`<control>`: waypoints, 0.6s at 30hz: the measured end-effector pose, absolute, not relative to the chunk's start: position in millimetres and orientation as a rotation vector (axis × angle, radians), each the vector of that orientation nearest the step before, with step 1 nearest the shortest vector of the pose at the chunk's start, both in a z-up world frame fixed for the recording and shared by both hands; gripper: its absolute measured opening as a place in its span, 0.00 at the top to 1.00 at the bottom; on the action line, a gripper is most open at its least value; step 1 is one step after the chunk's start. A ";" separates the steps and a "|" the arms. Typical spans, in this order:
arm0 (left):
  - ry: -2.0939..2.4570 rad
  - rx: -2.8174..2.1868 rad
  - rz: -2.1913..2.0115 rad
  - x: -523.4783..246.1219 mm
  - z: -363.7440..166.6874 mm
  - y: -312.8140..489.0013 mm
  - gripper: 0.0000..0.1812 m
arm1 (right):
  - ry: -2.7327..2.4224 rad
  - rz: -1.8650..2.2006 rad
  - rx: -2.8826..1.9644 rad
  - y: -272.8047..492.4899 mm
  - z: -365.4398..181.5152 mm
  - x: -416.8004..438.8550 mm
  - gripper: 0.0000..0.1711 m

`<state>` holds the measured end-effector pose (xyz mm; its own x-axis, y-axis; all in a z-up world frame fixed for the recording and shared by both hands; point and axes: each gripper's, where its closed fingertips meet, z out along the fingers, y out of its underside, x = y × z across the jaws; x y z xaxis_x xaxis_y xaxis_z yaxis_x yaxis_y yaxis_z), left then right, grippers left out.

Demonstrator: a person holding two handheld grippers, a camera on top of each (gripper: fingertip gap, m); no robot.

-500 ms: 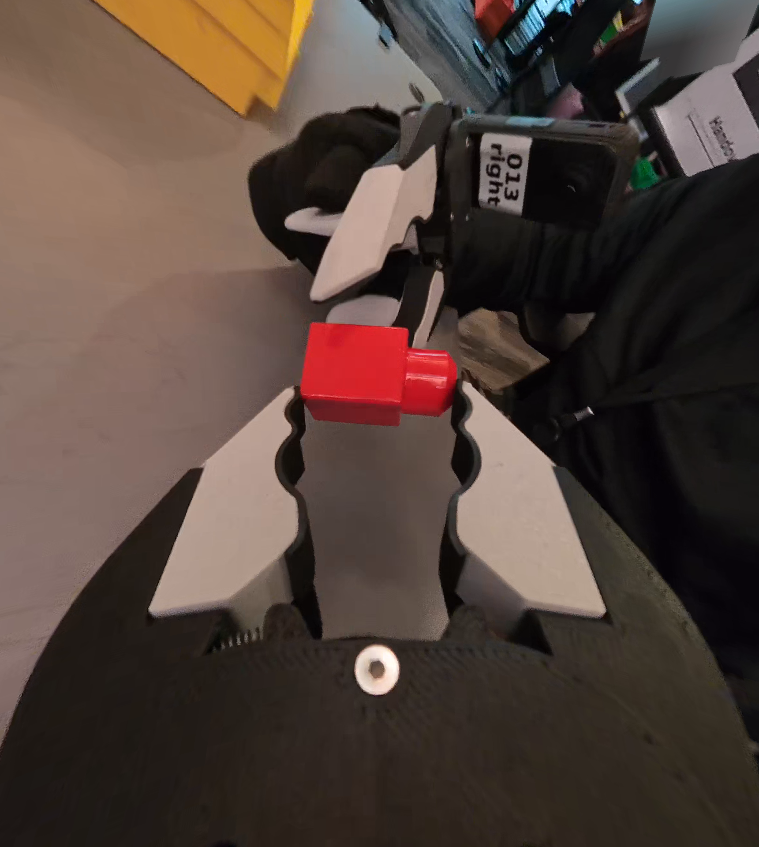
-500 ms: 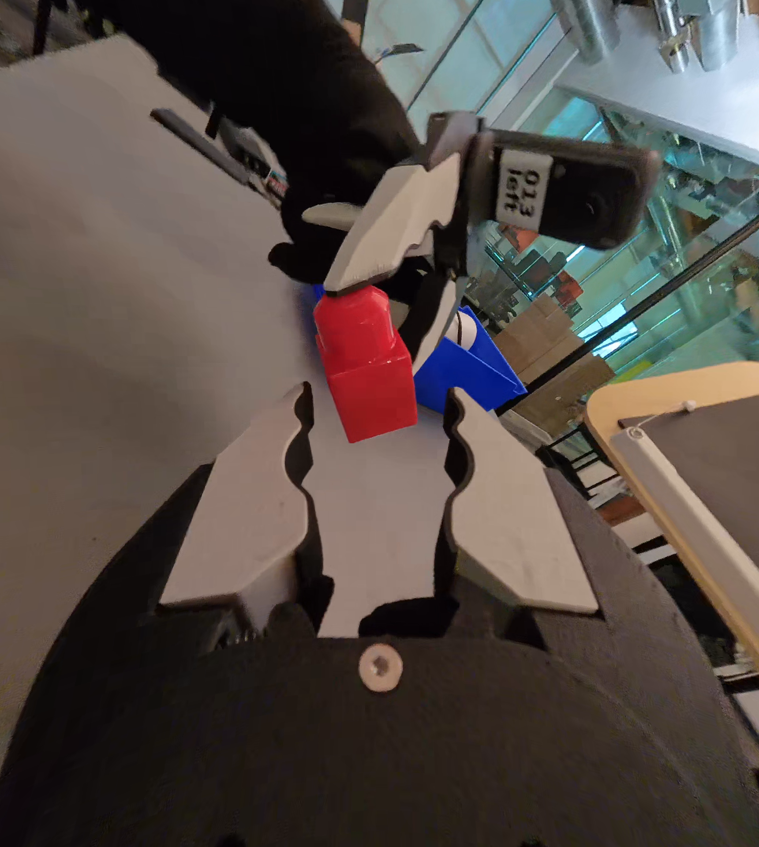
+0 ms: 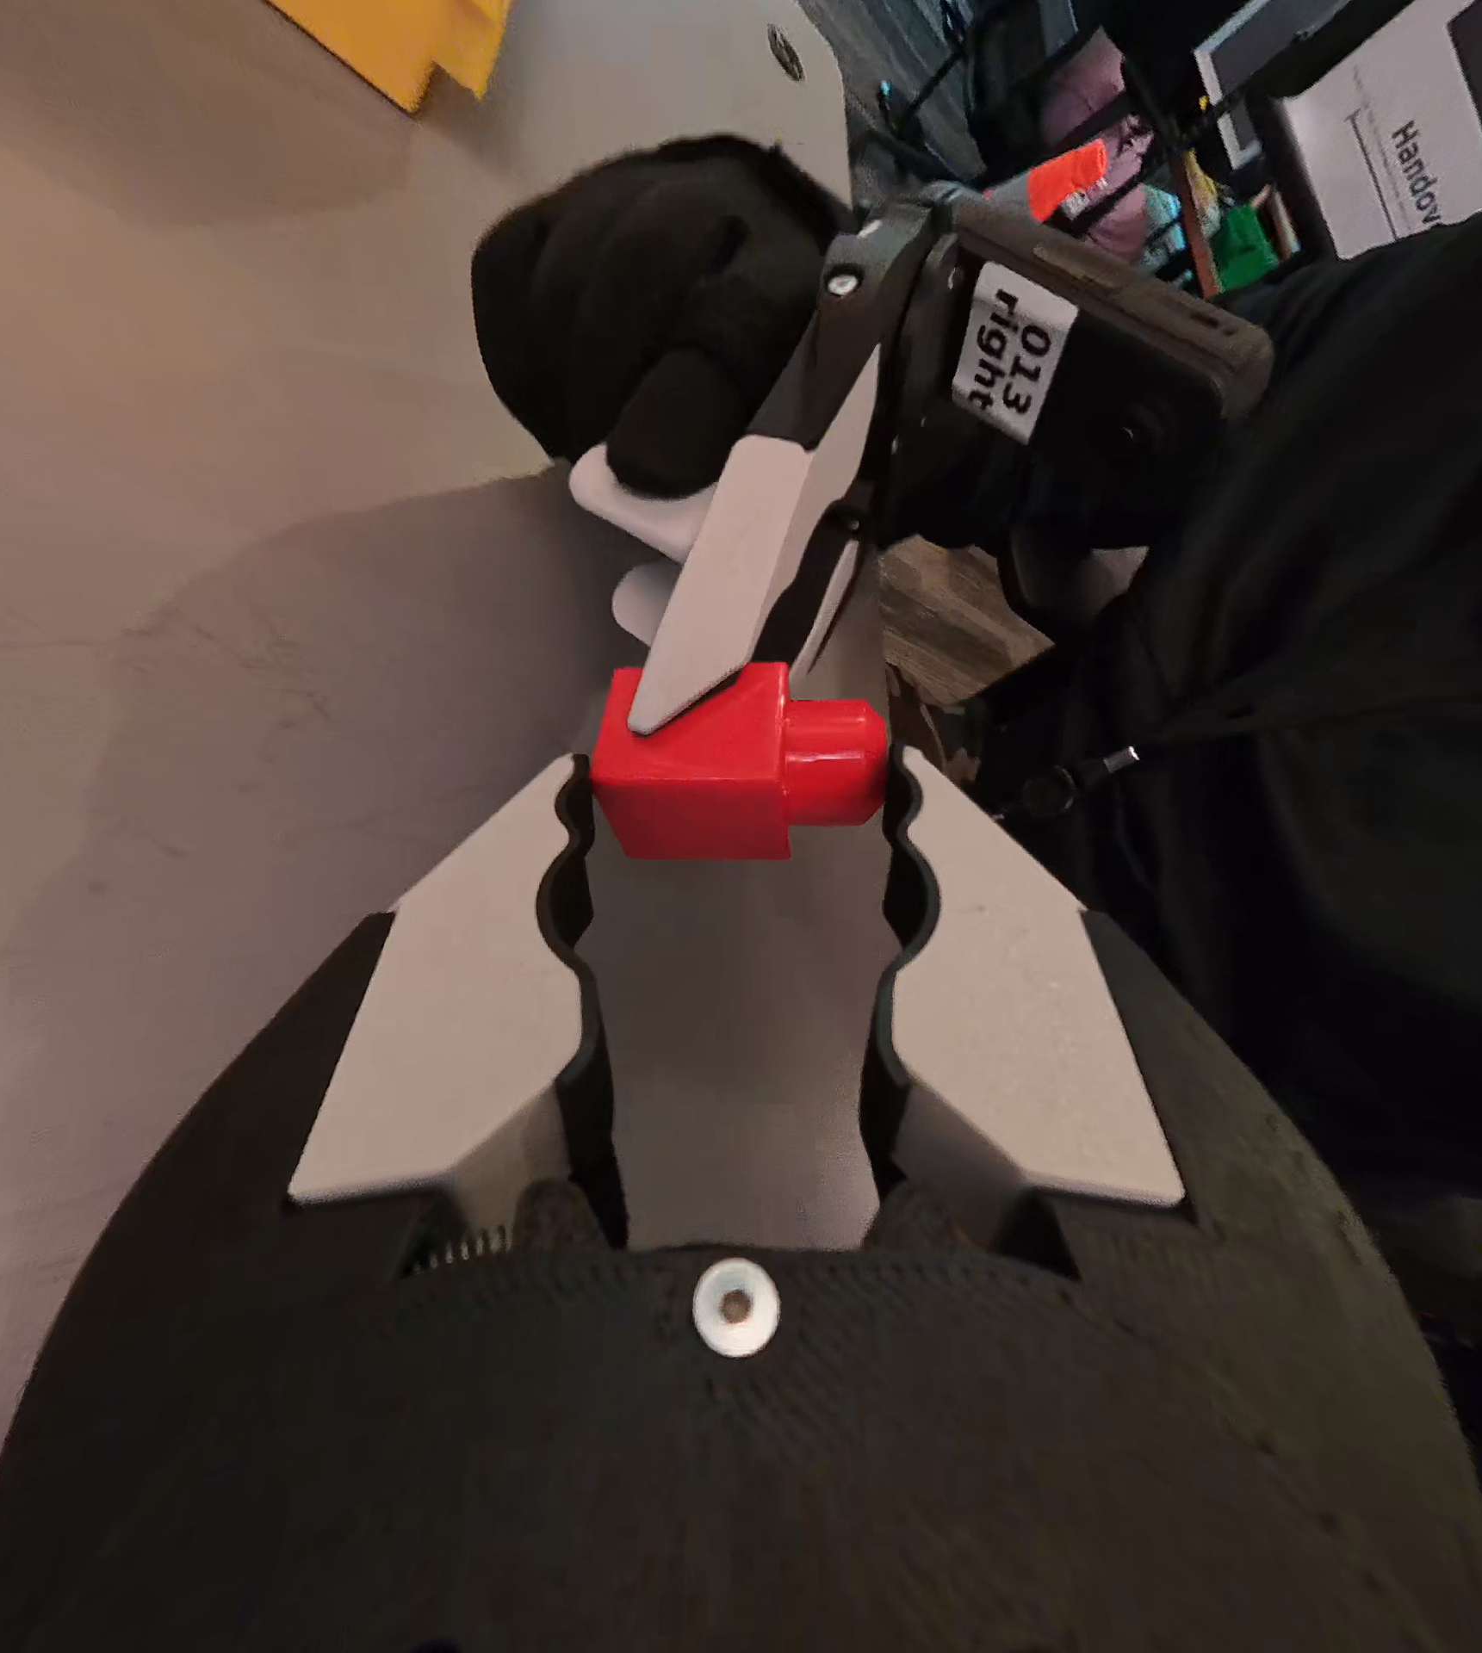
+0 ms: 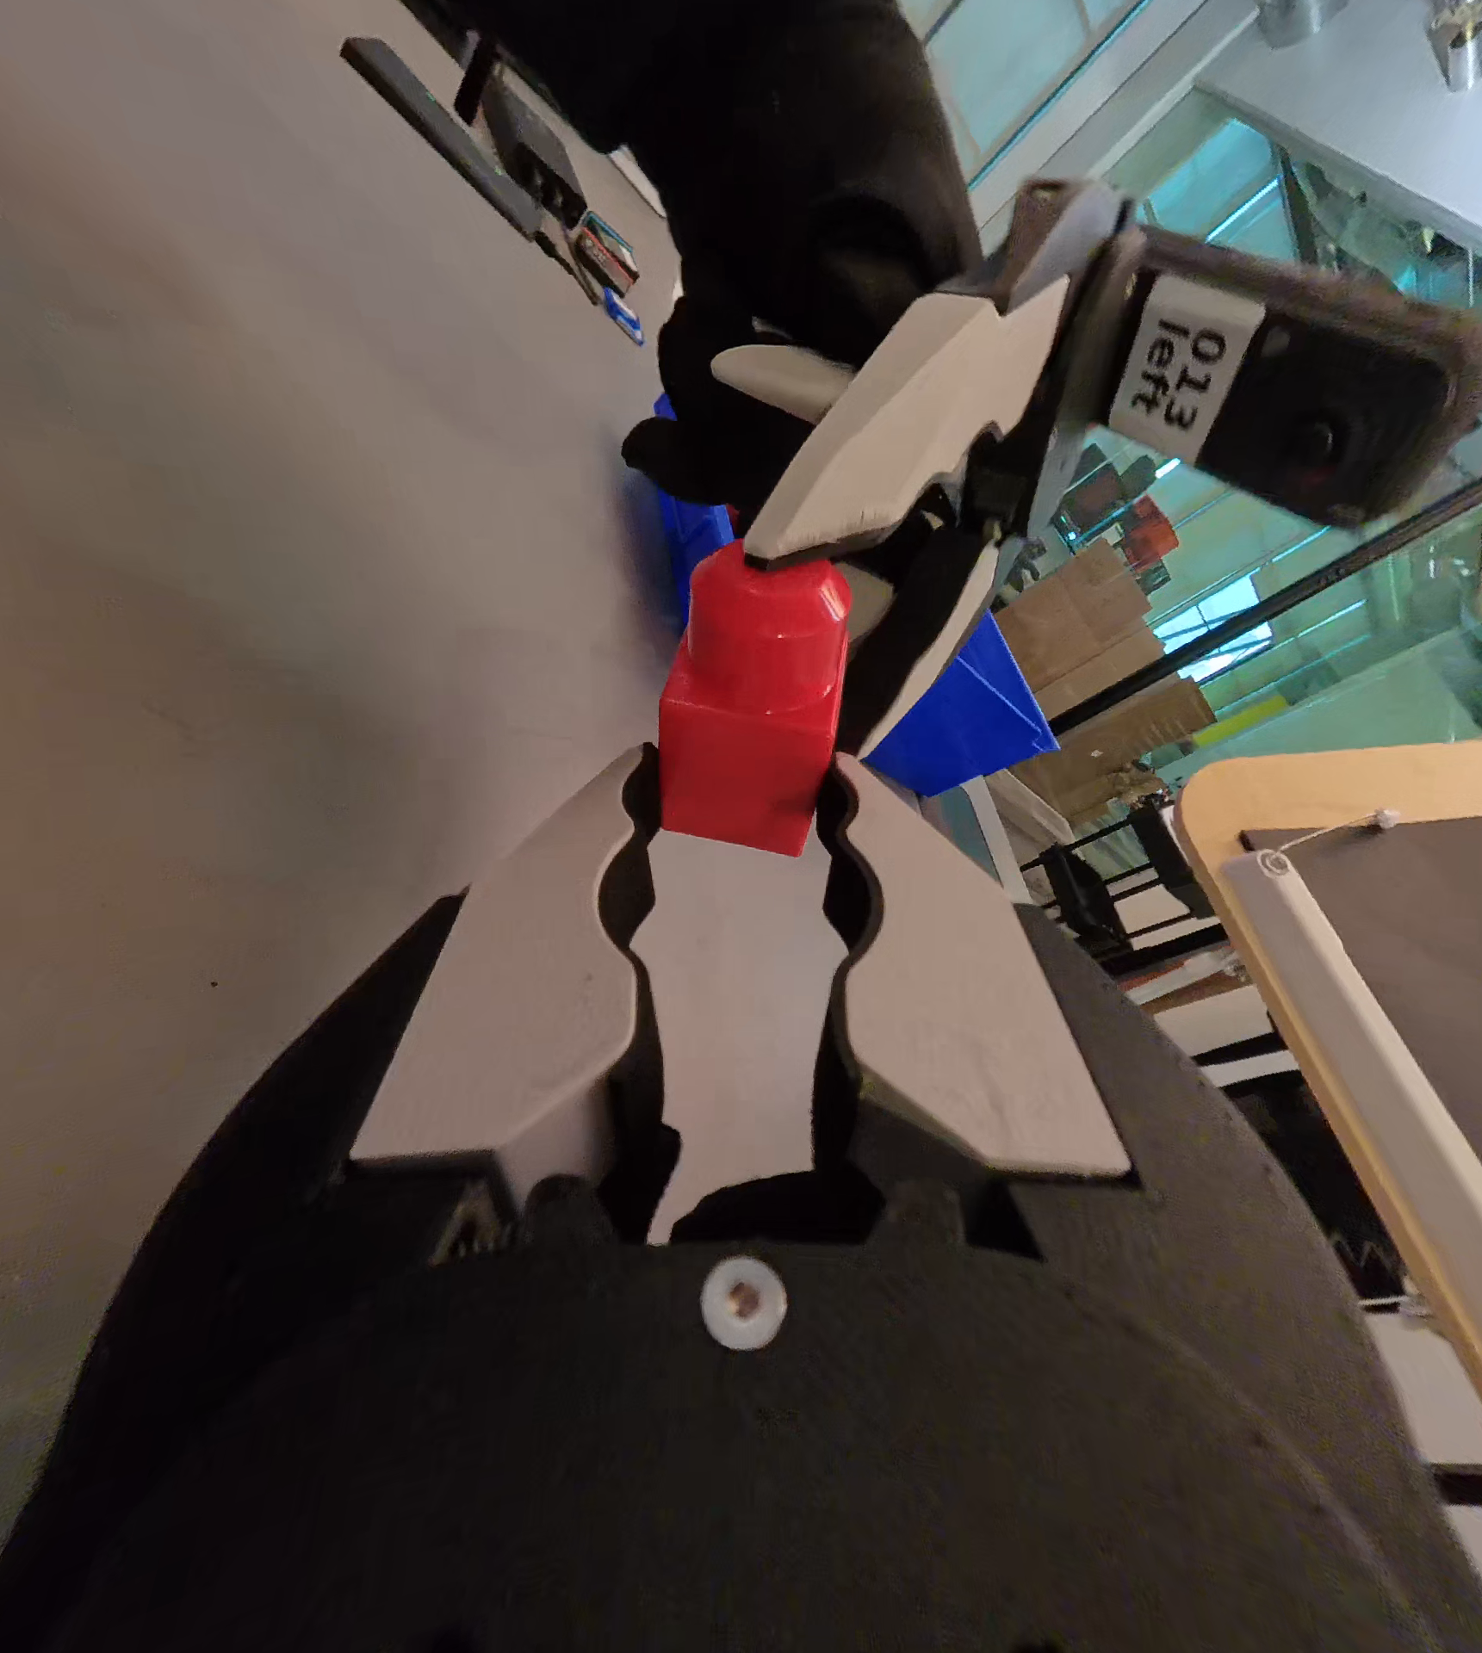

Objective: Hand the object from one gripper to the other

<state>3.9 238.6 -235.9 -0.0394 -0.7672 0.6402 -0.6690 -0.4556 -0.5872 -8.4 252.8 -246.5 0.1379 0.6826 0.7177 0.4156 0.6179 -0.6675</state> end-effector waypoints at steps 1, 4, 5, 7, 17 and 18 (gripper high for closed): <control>1.565 -2.085 -1.493 4.2 -234.3 242.3 0.64 | -1.477 0.253 -0.984 254.5 -246.2 -7.8 0.81; 1.538 -2.024 -1.367 1.6 -234.9 251.2 0.62 | -1.463 0.255 -1.018 260.1 -248.7 -5.9 0.81; 1.519 -2.004 -1.320 0.9 -235.0 255.0 0.62 | -1.453 0.257 -1.031 262.6 -248.7 -4.7 0.81; 1.469 -1.962 -1.234 -1.2 -232.7 263.4 0.62 | -1.423 0.250 -1.058 269.7 -246.4 0.4 0.81; 1.298 -1.819 -0.905 -36.6 -208.7 290.7 0.70 | -1.043 0.200 -1.302 327.1 -183.9 104.0 0.81; 1.294 -1.817 -0.880 -40.9 -209.1 291.6 0.70 | -1.003 0.176 -1.346 332.5 -178.7 123.7 0.81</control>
<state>-40.9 291.6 -209.1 0.2603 -0.9583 0.1176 -0.4616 -0.2305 -0.8566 123.7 332.5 -178.7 0.5936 0.6328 0.4972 0.4253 0.2778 -0.8613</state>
